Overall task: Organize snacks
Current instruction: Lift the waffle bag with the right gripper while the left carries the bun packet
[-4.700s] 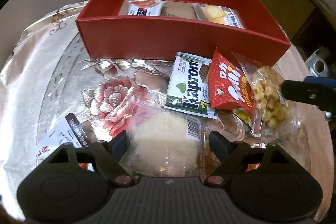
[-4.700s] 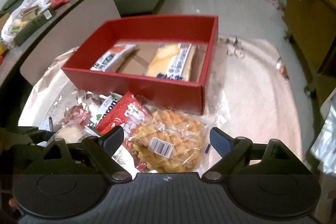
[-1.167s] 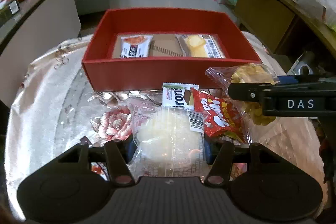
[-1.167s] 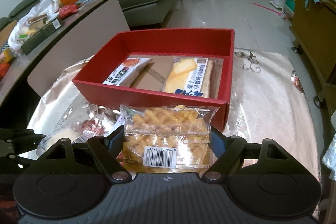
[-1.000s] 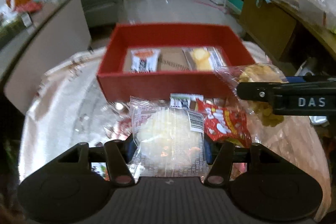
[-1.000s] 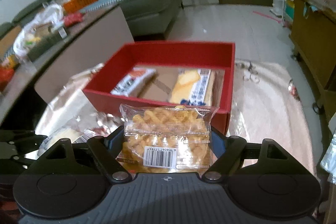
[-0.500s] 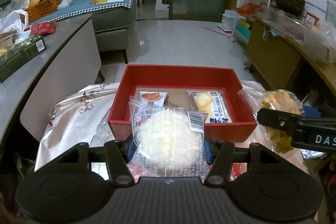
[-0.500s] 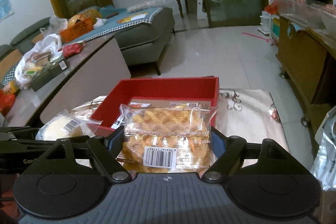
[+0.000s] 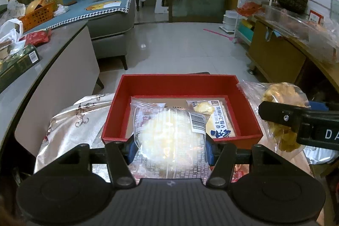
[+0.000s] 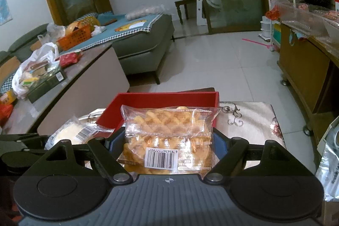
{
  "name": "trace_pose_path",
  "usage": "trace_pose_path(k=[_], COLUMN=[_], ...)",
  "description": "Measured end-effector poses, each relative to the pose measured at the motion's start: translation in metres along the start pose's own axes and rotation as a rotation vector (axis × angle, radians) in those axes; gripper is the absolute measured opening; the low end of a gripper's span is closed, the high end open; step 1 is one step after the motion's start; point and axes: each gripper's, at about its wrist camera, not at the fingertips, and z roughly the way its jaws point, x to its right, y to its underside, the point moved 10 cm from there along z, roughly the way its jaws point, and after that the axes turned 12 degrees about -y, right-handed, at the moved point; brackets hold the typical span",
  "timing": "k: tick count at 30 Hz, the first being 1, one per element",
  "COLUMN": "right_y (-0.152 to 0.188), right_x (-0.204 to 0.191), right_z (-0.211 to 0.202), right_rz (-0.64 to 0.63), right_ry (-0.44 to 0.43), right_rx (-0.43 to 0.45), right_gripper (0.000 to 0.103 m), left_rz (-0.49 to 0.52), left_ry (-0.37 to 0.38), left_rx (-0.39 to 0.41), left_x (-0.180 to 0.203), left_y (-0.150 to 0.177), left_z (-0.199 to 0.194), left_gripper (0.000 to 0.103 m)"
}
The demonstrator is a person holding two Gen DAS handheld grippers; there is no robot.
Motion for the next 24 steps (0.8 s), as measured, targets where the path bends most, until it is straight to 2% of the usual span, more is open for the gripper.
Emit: trace_pose_path(k=[10, 24], right_y=[-0.007, -0.017], right_x=[-0.008, 0.002], right_z=[0.009, 0.024], right_rz=[-0.011, 0.004], right_ry=[-0.010, 0.005], right_rx=[0.001, 0.007], right_gripper=[0.085, 0.085], left_rz=[-0.011, -0.016], left_ry=[-0.020, -0.045], left_rx=[0.013, 0.011], left_x=[-0.006, -0.008], left_y=[-0.012, -0.021], left_z=[0.009, 0.024], left_gripper=[0.050, 0.050])
